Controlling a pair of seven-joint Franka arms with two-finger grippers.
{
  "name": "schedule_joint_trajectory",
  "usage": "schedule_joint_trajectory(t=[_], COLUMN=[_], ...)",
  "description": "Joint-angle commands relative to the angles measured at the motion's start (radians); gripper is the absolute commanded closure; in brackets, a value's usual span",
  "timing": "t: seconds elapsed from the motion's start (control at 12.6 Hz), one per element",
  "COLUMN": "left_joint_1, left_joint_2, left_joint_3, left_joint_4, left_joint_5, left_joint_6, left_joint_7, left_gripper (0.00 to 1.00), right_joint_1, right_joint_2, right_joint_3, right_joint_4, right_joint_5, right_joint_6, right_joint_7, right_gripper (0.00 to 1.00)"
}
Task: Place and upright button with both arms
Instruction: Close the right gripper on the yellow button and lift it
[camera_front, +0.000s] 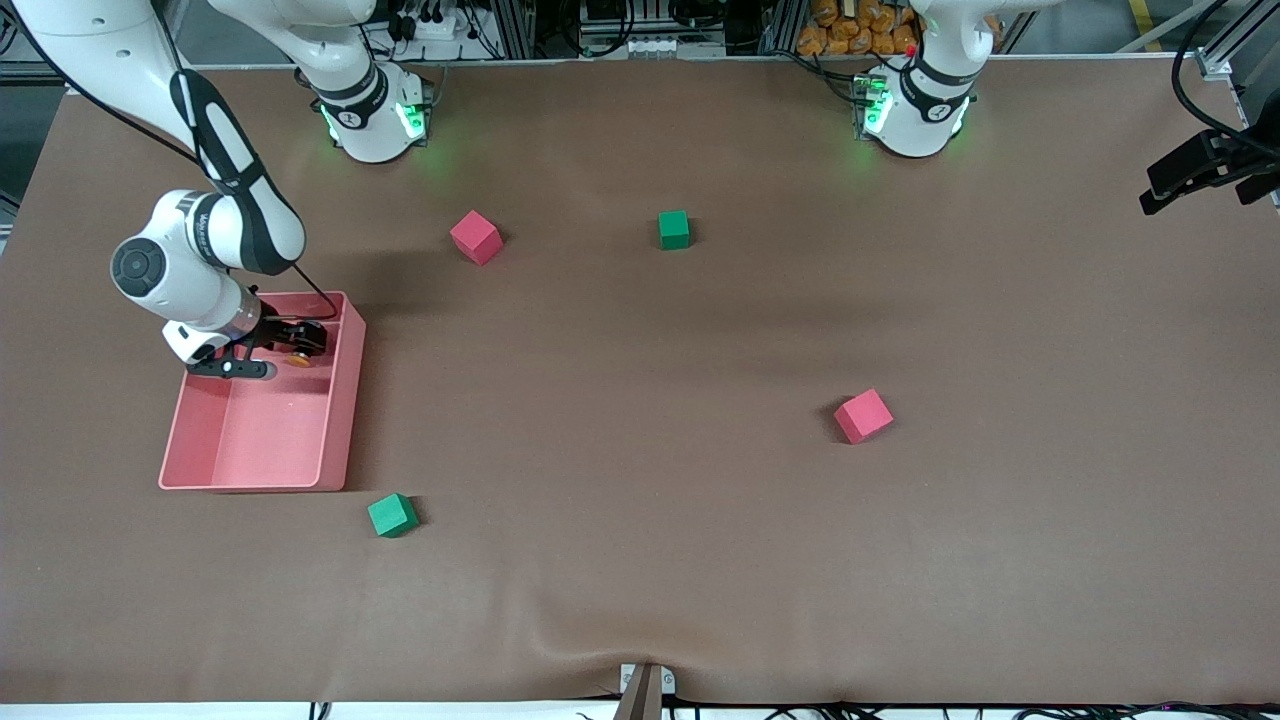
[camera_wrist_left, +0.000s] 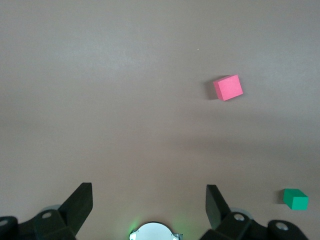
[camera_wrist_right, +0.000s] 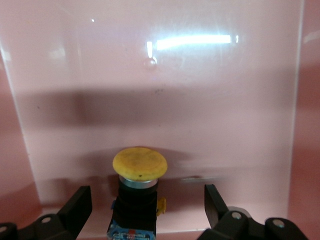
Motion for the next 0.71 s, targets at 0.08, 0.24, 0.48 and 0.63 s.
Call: schedule_joint_trajectory(t=[0.08, 0.24, 0.48, 0.63], left_joint_1=[0.008, 0.008, 0.008, 0.006], left_joint_2=[0.006, -0.002, -0.001, -0.001], left_joint_3=[0.0, 0.003, 0.005, 0.005], left_joint_4=[0.008, 0.005, 0.003, 0.003], left_joint_5=[-0.004, 0.0, -0.003, -0.003], left_joint_6=[0.022, 0.014, 0.011, 0.011], left_joint_7=[0.015, 0.061, 0.066, 0.063], left_gripper=[0.0, 0.0, 0.0, 0.0], right_joint_1=[-0.023, -0.028, -0.033, -0.037], right_joint_2=[0.002, 0.0, -0.042, -0.113], right_joint_3=[0.014, 0.014, 0.014, 0.014], right_joint_4=[-0.022, -0.02, -0.012, 0.036], right_joint_5=[-0.011, -0.009, -0.011, -0.011], right_joint_6=[0.021, 0.02, 0.0, -0.104], right_joint_7=[-0.017, -0.015, -0.026, -0.06], right_gripper=[0.85, 0.98, 1.0, 1.0])
